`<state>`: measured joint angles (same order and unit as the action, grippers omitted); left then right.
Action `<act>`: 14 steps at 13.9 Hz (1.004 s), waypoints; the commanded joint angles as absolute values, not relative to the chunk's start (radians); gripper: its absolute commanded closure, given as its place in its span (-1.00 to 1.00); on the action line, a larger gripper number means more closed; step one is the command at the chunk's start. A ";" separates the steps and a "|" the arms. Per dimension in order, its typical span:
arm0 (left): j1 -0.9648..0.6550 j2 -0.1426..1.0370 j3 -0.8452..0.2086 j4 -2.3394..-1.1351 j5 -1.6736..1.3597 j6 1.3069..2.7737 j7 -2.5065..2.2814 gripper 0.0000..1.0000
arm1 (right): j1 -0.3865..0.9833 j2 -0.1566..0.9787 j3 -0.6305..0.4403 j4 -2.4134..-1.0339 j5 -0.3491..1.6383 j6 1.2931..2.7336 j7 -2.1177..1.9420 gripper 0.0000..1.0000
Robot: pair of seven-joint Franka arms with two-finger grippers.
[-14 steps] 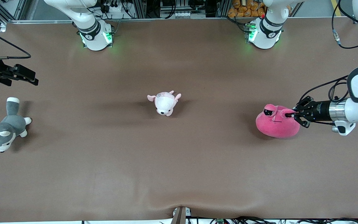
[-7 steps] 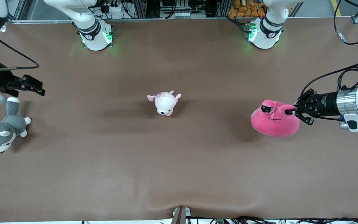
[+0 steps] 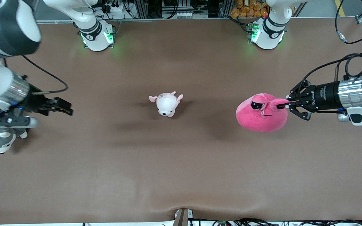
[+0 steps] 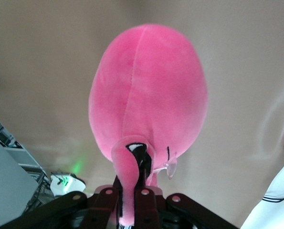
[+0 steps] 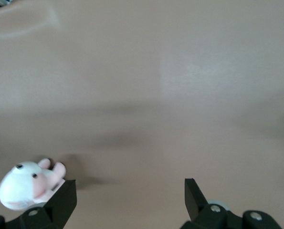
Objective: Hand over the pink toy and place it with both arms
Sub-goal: 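Carry the pink plush to the middle while the right gripper approaches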
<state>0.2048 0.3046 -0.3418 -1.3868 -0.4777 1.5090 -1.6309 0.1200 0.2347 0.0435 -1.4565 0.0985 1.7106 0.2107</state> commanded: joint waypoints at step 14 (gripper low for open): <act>0.031 0.340 -0.474 -1.351 -0.477 1.710 -1.957 1.00 | 0.363 0.356 0.040 -1.425 0.610 1.926 0.840 -1.00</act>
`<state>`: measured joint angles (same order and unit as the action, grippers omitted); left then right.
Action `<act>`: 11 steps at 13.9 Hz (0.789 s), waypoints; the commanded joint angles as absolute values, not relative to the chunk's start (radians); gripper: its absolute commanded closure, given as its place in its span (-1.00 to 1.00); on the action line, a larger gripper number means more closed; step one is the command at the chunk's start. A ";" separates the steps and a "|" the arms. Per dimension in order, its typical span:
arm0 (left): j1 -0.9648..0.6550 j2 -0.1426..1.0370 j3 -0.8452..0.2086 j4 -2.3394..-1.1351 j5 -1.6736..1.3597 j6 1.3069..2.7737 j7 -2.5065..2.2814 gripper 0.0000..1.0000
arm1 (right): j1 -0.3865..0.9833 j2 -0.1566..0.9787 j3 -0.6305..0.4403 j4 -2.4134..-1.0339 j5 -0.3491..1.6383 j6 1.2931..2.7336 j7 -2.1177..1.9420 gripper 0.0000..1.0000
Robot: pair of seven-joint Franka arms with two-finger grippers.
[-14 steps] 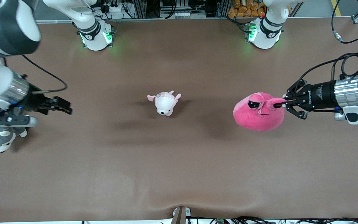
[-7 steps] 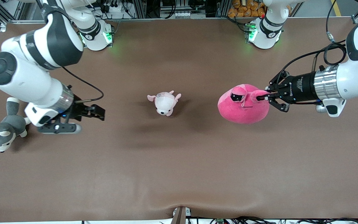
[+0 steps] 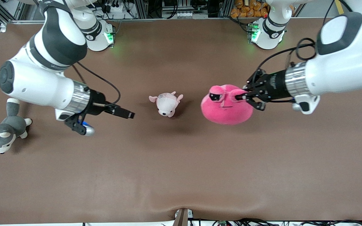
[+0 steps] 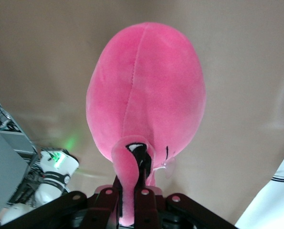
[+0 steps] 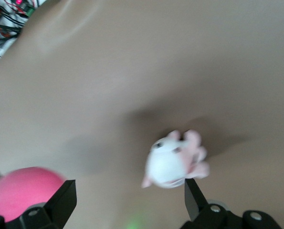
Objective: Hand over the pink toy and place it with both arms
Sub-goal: 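Carry the pink plush to the middle while the right gripper approaches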
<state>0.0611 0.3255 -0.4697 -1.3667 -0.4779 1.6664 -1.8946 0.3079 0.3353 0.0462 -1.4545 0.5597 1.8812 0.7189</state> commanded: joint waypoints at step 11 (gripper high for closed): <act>-0.080 0.370 -0.472 -1.350 -0.489 1.902 -2.140 1.00 | 0.503 0.451 0.041 -1.393 0.877 2.102 1.196 -1.00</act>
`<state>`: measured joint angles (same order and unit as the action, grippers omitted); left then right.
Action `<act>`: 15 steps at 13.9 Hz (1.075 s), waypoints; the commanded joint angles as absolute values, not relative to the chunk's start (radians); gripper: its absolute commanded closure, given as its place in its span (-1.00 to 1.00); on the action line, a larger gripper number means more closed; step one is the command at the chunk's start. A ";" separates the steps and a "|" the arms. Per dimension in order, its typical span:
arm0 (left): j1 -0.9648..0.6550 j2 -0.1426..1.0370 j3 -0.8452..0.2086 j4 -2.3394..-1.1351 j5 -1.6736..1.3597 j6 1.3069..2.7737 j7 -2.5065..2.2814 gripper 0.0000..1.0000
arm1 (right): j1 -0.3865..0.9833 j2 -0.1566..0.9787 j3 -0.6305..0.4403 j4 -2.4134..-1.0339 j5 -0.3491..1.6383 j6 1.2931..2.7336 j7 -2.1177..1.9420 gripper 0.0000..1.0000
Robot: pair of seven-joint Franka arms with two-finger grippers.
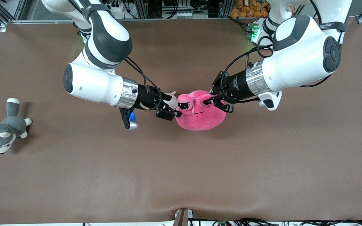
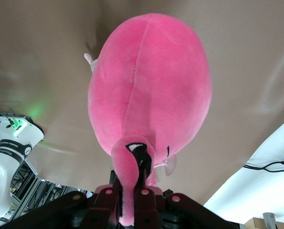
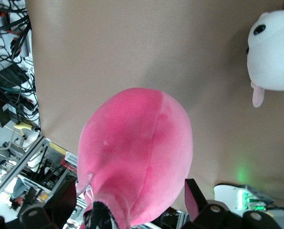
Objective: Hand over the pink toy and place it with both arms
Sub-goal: 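Grasp the pink plush with the right gripper beside the left gripper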
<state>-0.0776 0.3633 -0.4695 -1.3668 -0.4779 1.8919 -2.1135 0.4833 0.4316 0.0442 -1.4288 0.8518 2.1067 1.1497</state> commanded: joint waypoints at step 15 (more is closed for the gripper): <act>-0.101 0.383 -0.472 -1.348 -0.491 1.936 -2.180 1.00 | 0.512 0.466 0.035 -1.359 0.910 2.143 1.180 1.00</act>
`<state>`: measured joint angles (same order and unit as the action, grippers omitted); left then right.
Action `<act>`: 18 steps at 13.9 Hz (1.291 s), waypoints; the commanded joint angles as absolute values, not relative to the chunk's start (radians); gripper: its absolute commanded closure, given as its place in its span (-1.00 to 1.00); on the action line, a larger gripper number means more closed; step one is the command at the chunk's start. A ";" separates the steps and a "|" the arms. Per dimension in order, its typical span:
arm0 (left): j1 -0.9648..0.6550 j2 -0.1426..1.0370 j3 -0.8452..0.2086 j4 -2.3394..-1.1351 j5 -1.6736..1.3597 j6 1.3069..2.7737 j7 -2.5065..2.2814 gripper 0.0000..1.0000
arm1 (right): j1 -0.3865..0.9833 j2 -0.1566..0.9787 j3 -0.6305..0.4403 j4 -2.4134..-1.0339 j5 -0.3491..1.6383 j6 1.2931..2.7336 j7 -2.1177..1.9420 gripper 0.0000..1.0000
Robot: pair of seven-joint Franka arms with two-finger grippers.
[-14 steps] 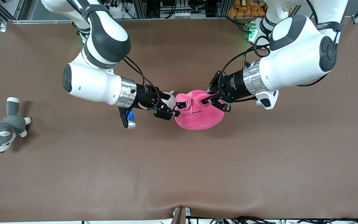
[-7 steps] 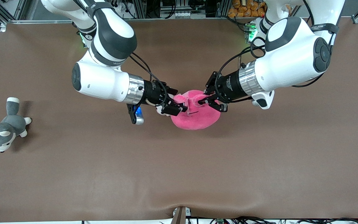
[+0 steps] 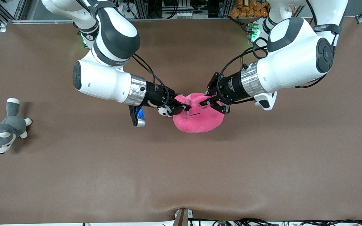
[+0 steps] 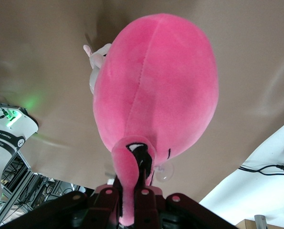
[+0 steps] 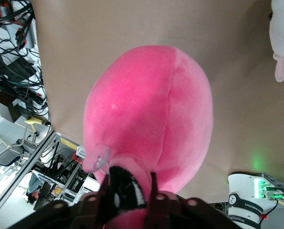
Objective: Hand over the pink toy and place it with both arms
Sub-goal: 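Grasp the pink plush with the right gripper beside the left gripper, then open the left gripper and pull it away from the plush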
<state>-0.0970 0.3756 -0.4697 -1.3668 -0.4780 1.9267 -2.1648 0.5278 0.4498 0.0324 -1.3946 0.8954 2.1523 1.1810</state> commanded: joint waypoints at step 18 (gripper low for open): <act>0.112 0.334 -0.463 -1.348 -0.207 1.683 -1.421 -1.00 | 0.137 0.433 0.032 -1.379 0.796 1.651 0.815 1.00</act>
<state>0.1084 0.3524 -0.4600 -1.3478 -0.2712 1.7321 -1.5077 0.2171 0.4476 0.0138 -1.3636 0.8299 1.7230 0.8913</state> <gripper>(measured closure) 0.000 0.872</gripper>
